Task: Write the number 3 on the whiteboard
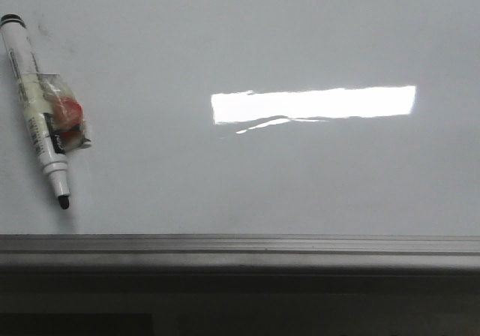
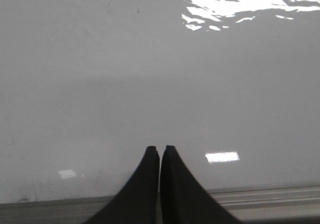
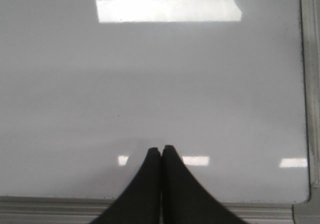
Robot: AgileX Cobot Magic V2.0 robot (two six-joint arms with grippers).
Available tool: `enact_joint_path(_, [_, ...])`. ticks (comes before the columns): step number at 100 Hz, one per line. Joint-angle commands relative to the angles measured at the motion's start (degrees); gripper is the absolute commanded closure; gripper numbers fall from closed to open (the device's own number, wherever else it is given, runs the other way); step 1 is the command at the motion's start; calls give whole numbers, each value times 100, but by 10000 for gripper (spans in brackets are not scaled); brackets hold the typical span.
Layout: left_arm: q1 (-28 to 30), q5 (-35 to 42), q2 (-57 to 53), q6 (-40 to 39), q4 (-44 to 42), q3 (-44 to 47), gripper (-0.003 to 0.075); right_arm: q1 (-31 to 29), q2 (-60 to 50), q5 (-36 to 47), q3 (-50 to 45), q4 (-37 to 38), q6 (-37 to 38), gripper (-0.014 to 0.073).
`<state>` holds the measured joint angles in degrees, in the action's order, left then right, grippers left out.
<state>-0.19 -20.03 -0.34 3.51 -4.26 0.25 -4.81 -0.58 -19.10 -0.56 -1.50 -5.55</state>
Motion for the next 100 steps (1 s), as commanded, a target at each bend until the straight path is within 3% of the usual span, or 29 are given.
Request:
enact_joint_path(1, [2,269,-144,-11,-16,193,741,-37,-88,48,-141,64,-30,659])
enact_joint_path(100, [2,281,-144,-11,-116,193,741,-37,-88,225,-141,49,-30,659])
